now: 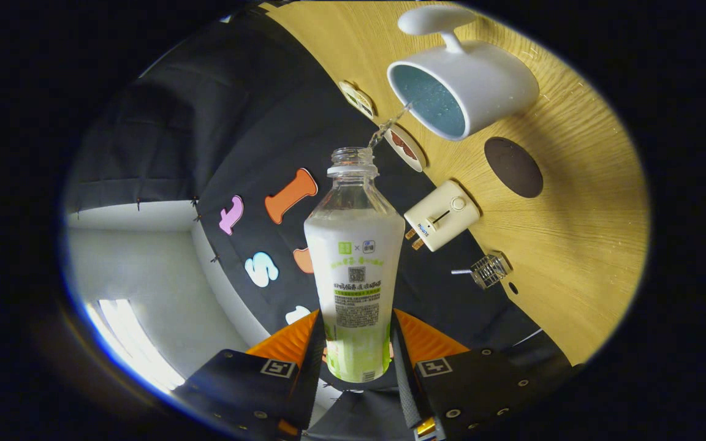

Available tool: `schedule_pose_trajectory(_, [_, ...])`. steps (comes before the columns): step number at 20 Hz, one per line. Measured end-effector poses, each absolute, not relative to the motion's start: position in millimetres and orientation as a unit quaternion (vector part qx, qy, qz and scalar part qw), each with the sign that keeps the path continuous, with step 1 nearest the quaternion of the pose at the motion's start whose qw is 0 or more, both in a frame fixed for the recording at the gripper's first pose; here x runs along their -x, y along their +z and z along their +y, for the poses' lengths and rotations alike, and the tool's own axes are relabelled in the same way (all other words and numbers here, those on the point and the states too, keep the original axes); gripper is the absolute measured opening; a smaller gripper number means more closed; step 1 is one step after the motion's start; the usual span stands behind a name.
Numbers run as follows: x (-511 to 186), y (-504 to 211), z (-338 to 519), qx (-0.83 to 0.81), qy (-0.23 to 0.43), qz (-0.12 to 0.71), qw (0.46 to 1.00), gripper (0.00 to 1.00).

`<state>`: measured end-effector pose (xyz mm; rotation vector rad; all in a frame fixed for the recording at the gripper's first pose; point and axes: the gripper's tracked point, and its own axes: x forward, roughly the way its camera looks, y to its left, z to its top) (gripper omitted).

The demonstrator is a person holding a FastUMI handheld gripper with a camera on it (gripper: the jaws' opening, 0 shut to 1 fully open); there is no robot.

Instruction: Take the bottle from table, then pour the juice into the cup, finally place the bottle on the coaster

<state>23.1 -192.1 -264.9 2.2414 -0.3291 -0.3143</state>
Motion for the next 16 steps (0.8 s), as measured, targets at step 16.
schedule_pose_trajectory(16, [-15,-296,-193,-0.891,-0.155,-0.115,0.411,0.57])
